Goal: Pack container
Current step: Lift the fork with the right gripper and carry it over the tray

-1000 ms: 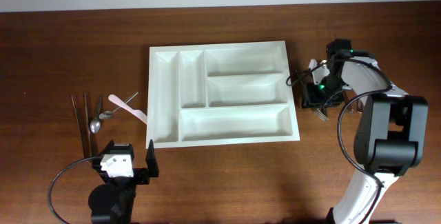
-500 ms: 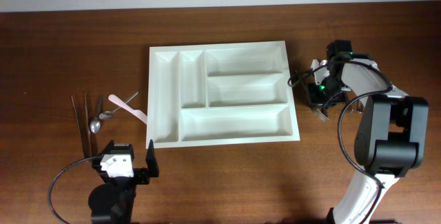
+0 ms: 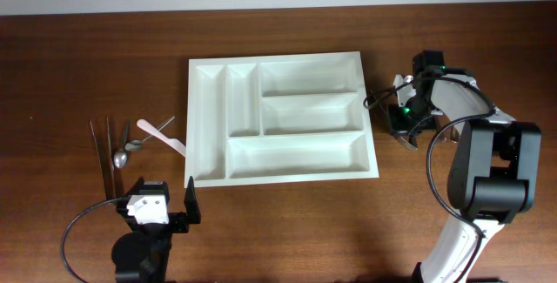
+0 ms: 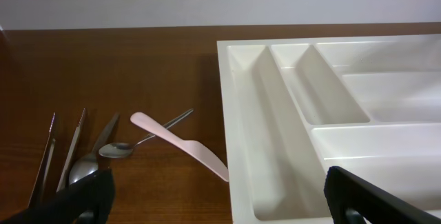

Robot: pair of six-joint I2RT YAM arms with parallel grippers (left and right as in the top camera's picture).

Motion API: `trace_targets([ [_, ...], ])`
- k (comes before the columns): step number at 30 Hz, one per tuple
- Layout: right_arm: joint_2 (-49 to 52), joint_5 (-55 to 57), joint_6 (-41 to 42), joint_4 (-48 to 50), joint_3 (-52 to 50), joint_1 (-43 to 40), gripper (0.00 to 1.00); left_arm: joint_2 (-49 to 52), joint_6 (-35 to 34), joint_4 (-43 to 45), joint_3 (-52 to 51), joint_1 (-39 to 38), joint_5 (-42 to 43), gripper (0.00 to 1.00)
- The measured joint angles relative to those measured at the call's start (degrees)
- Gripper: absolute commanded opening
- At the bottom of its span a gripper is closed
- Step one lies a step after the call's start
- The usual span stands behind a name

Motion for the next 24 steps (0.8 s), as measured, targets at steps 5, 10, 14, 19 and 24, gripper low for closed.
trace_targets([
  [5,0.8,0.0,0.2,-4.4,4.1,0.0,0.04,0.0,0.0,0.0,0.0,0.0,0.0,0.99],
  [10,1.0,0.0,0.2,-8.3,11.6,0.0,0.04,0.0,0.0,0.0,0.0,0.0,0.0,0.99],
  [14,1.0,0.0,0.2,-11.6,17.2,0.0,0.04,0.0,0.0,0.0,0.0,0.0,0.0,0.99],
  [19,1.0,0.0,0.1,-15.2,22.6,0.0,0.04,0.0,0.0,0.0,0.0,0.0,0.0,0.99],
  [24,1.0,-0.2,-3.2,-17.7,25.4,1.3,0.04,0.0,0.0,0.0,0.0,0.0,0.0,0.99],
])
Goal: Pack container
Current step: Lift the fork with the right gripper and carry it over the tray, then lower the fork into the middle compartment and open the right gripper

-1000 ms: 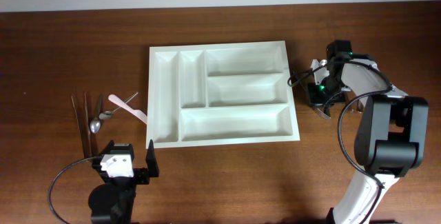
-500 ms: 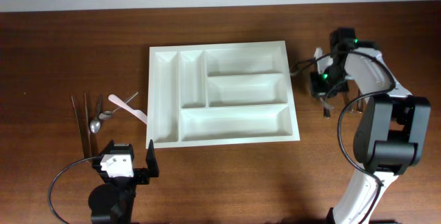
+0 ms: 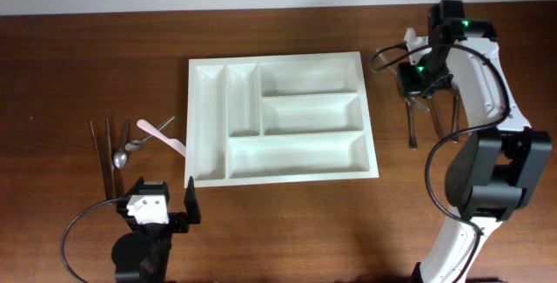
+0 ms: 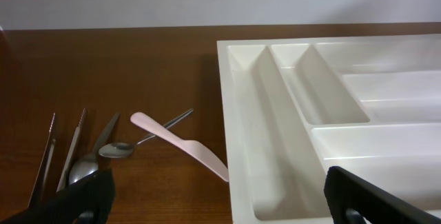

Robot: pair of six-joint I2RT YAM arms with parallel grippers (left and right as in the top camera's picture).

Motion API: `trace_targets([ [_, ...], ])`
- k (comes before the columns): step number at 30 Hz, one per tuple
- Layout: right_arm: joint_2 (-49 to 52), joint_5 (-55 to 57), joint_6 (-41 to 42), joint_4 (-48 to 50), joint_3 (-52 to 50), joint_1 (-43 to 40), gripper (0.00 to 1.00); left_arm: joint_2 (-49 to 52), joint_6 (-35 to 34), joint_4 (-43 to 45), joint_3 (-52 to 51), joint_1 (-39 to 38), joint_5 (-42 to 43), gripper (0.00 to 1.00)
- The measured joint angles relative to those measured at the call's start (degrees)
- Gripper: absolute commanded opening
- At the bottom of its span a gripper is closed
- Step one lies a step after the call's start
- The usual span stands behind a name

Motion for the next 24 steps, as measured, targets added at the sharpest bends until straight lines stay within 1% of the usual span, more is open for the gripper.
trace_targets([
  [8,0.0,-1.7,-10.7,-0.6,0.2,9.5,0.04,0.0,0.0,0.0,0.0,0.0,0.0,0.99],
  [15,0.0,-4.3,-24.7,-0.6,0.2,17.9,0.04,0.0,0.0,0.0,0.0,0.0,0.0,0.99],
  [18,0.0,-5.0,-30.6,-0.6,0.2,19.9,0.04,0.0,0.0,0.0,0.0,0.0,0.0,0.99],
  [24,0.0,-5.0,-38.1,-0.6,0.2,20.7,0.04,0.0,0.0,0.0,0.0,0.0,0.0,0.99],
])
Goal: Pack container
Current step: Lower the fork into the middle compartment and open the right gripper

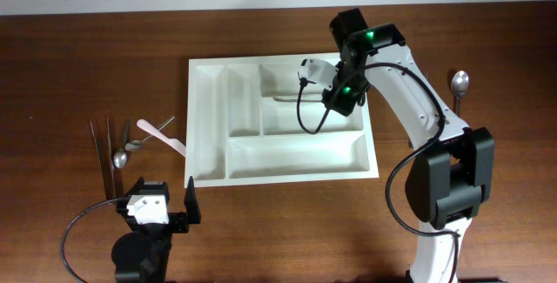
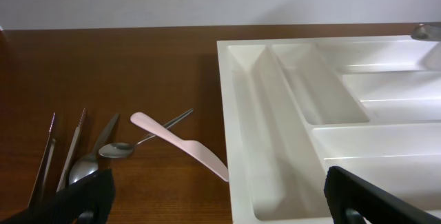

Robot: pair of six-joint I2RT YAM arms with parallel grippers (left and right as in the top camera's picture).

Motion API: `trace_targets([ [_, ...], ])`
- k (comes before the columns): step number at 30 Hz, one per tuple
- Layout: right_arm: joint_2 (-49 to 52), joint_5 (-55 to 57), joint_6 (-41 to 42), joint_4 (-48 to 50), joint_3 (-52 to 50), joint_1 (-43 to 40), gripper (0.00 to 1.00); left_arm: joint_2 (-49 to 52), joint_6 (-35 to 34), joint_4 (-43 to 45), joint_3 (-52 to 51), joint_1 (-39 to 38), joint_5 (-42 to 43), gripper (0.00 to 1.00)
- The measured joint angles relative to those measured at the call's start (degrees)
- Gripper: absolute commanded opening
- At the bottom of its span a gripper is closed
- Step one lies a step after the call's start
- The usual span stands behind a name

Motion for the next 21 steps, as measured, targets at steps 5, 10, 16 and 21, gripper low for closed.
trace_targets([
  [5,0.0,-0.2,-3.0,0.2,-1.0,-0.1,0.04,0.0,0.0,0.0,0.0,0.0,0.0,0.99],
  [10,0.0,-1.1,-4.1,2.6,-4.3,-0.1,0.04,0.0,0.0,0.0,0.0,0.0,0.0,0.99],
  [16,0.0,-1.8,-3.6,6.2,-8.6,-0.1,0.04,0.0,0.0,0.0,0.0,0.0,0.0,0.99],
  [21,0.0,-2.4,-2.1,7.6,-9.1,-0.2,0.38,0.0,0.0,0.0,0.0,0.0,0.0,0.99],
])
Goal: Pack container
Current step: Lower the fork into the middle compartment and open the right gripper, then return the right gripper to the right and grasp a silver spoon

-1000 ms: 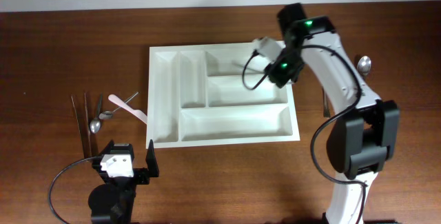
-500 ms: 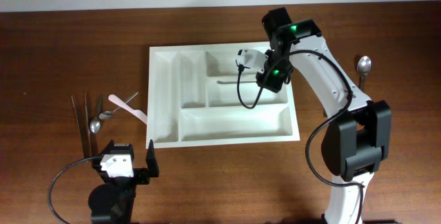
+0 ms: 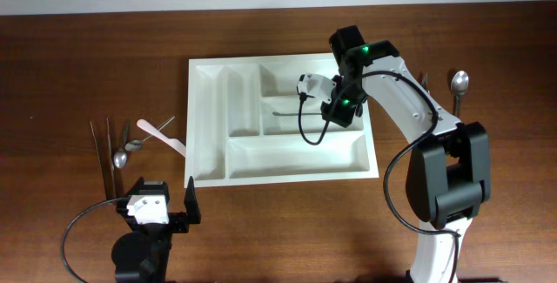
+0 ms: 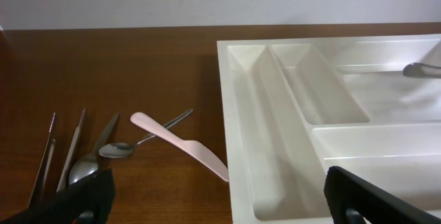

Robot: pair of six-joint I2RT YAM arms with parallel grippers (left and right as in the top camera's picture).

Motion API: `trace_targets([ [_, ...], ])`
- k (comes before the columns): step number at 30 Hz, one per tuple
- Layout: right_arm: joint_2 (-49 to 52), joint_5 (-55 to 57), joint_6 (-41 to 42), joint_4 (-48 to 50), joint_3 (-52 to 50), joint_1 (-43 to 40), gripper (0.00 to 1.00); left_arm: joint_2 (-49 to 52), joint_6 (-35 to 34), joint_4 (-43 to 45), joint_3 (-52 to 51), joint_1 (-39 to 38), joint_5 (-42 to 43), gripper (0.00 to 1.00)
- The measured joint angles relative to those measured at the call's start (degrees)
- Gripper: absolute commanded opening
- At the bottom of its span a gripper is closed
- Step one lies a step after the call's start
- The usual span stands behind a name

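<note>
The white cutlery tray (image 3: 193,126) lies mid-table; its near left corner fills the left wrist view (image 4: 231,114). My right gripper (image 3: 333,107) reaches over the tray's middle right compartment, shut on a thin metal utensil (image 3: 283,105). The utensil's free end points left, low in that compartment, and shows at the right edge (image 4: 422,69). My left gripper (image 4: 220,210) rests open at the front left, with nothing between its black fingers (image 4: 76,196).
Left of the tray lie a pink plastic knife (image 3: 164,135), a spoon (image 3: 130,146), another spoon (image 3: 120,154) and two thin metal sticks (image 3: 100,152). Right of the tray a spoon (image 3: 458,83) remains beside the right arm.
My right gripper has come slightly nearer and lower with the utensil, from over the divider below the tray's top compartment into the middle right compartment. The left arm has not moved.
My right gripper was down at the cutlery lying right of the tray. Then it stood farther back over that cutlery. Then it was over the tray's upper right part with a metal utensil in it, and now holds it in the middle compartment. The left arm stayed still.
</note>
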Motion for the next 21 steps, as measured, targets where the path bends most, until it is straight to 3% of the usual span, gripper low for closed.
trace_targets([
  [1,0.0,-0.1,0.2,0.0,0.0,0.0,0.61,0.0,0.0,0.0,0.0,0.0,0.0,0.99],
  [2,0.0,-0.1,0.3,0.0,0.0,0.0,0.63,0.0,0.0,0.0,0.0,0.0,0.0,0.99],
  [10,0.0,-0.2,2.1,0.0,0.0,0.0,0.65,0.0,0.0,0.0,0.0,0.0,0.0,0.99],
  [16,0.3,1.0,13.2,-3.9,7.4,-0.8,0.52,0.0,0.0,0.0,0.0,0.0,0.0,0.99],
  [18,0.3,2.2,18.6,-5.8,12.1,-1.8,0.55,0.0,0.0,0.0,0.0,0.0,0.0,0.99],
  [19,0.4,2.9,21.9,-7.1,15.0,-2.7,0.72,0.0,0.0,0.0,0.0,0.0,0.0,0.99],
  [20,0.4,3.3,23.7,-7.8,16.8,-3.5,0.96,0.0,0.0,0.0,0.0,0.0,0.0,0.99],
  [21,0.4,3.7,26.2,-9.2,19.1,-4.7,0.99,0.0,0.0,0.0,0.0,0.0,0.0,0.99],
])
